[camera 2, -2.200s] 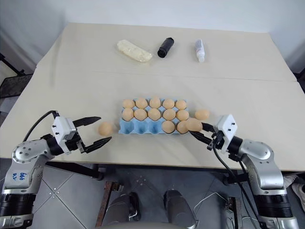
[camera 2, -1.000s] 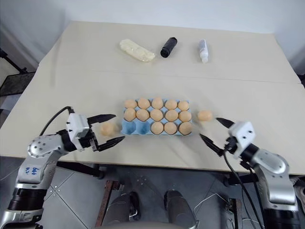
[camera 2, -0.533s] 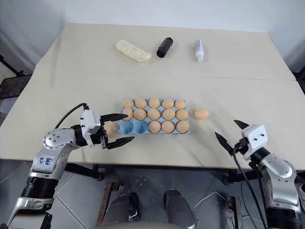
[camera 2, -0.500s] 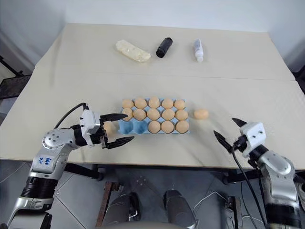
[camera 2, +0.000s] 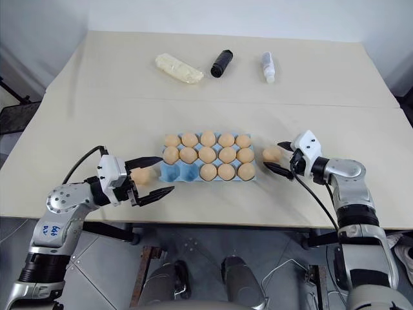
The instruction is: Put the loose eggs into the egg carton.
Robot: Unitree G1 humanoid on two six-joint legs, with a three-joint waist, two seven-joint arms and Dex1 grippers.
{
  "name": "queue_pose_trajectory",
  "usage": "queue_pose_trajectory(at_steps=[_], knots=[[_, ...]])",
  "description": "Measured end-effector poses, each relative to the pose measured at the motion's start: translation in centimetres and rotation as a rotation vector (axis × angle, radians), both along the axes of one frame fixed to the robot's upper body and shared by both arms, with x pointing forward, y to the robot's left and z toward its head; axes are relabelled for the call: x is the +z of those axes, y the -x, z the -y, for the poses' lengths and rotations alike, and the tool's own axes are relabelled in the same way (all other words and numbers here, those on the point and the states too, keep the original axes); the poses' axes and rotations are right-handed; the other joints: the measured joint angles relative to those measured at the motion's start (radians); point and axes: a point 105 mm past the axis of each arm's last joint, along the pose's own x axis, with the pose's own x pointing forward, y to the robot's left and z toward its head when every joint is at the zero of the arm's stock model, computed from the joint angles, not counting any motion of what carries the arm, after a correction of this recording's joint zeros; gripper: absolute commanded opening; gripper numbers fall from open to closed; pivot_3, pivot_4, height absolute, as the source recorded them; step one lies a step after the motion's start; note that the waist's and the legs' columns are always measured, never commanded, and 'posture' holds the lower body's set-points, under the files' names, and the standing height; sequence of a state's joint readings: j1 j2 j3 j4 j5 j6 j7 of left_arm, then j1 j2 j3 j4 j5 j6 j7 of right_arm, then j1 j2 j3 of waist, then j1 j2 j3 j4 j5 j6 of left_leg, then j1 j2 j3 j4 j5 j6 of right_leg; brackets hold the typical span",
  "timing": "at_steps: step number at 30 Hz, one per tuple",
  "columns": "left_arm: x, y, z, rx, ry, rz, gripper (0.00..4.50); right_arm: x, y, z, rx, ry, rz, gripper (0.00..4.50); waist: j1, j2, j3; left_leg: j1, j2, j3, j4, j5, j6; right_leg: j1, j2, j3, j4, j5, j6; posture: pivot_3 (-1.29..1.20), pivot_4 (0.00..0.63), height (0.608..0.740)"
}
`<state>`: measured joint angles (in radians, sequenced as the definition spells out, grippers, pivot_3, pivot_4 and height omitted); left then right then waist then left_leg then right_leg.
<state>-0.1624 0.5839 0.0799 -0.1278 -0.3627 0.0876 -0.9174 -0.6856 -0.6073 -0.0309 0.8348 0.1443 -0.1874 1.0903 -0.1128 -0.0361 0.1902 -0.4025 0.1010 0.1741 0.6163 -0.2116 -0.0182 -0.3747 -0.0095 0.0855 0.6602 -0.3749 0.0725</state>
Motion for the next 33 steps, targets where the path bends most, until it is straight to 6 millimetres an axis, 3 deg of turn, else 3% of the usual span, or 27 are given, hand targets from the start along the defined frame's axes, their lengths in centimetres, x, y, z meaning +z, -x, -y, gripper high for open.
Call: queue_pose_trajectory(at_steps=[4, 5, 10, 14, 17, 20, 28, 31, 33], knots=[[0.1, 0.4, -0.7, 0.036, -0.004, 0.007, 4.5, 0.1, -0.1, -0.6, 0.034, -0.003, 0.018, 1.91, -0.001, 0.0, 0.0, 0.0, 0.0, 0.0, 0.0, 0.0, 0.0, 0.0, 0.0, 0.0, 0.0, 0.0, 0.0, 0.0, 0.15, 0.74], [0.1, 0.4, -0.9, 0.049, -0.002, 0.007, 4.5, 0.1, -0.1, -0.7, 0.041, -0.003, 0.019, 1.79, -0.001, 0.0, 0.0, 0.0, 0.0, 0.0, 0.0, 0.0, 0.0, 0.0, 0.0, 0.0, 0.0, 0.0, 0.0, 0.0, 0.15, 0.74], [0.3, 0.4, -2.1, 0.114, 0.01, 0.012, 4.5, 0.7, 0.2, -1.2, 0.079, 0.0, 0.047, 1.73, -0.001, 0.0, 0.0, 0.0, 0.0, 0.0, 0.0, 0.0, 0.0, 0.0, 0.0, 0.0, 0.001, 0.0, 0.0, 0.0, 0.15, 0.74], [0.4, 0.5, -3.9, 0.195, 0.03, 0.011, 4.5, 3.3, 1.2, -2.1, 0.134, -0.015, 0.104, 1.73, -0.001, 0.001, 0.0, 0.0, 0.0, -0.001, -0.001, 0.0, 0.0, 0.0, 0.0, 0.0, 0.0, 0.0, 0.0, 0.0, 0.15, 0.74], [-0.6, 0.7, -6.1, 0.27, 0.023, -0.028, 4.5, 6.3, 3.2, -5.8, 0.248, -0.091, 0.144, 1.73, -0.007, 0.001, 0.0, 0.0, 0.002, -0.001, -0.002, -0.001, -0.002, -0.001, 0.0, 0.0, 0.001, -0.001, -0.001, 0.0, 0.15, 0.74], [-1.0, 0.7, -7.0, 0.301, 0.025, -0.039, 4.5, 8.3, 5.8, -11.6, 0.412, -0.145, 0.176, 1.73, -0.011, 0.0, 0.0, 0.0, 0.003, -0.003, -0.002, -0.002, -0.006, -0.001, 0.0, -0.004, 0.002, -0.001, -0.002, 0.0, 0.15, 0.74], [-0.9, 0.5, -7.4, 0.312, 0.031, -0.04, 4.5, 5.3, 6.0, -18.4, 0.439, -0.155, 0.09, 1.73, 0.002, -0.001, 0.0, -0.002, 0.0, -0.002, -0.003, -0.003, -0.007, -0.002, -0.002, -0.005, 0.0, -0.001, -0.003, 0.0, 0.15, 0.74], [-0.9, 0.4, -7.3, 0.31, 0.031, -0.037, 4.5, 4.0, 5.7, -19.3, 0.438, -0.132, 0.065, 1.73, 0.003, -0.001, 0.0, -0.002, 0.0, -0.002, -0.003, -0.002, -0.003, -0.002, -0.002, -0.005, 0.0, -0.001, -0.003, 0.0, 0.15, 0.74], [-0.9, 0.4, -7.3, 0.311, 0.031, -0.039, 4.5, 3.5, 5.5, -19.8, 0.436, -0.13, 0.048, 2.38, 0.002, -0.001, 0.0, -0.003, 0.001, -0.001, -0.003, -0.002, -0.003, -0.002, -0.001, -0.005, -0.001, -0.001, -0.003, 0.0, 0.15, 0.74]])
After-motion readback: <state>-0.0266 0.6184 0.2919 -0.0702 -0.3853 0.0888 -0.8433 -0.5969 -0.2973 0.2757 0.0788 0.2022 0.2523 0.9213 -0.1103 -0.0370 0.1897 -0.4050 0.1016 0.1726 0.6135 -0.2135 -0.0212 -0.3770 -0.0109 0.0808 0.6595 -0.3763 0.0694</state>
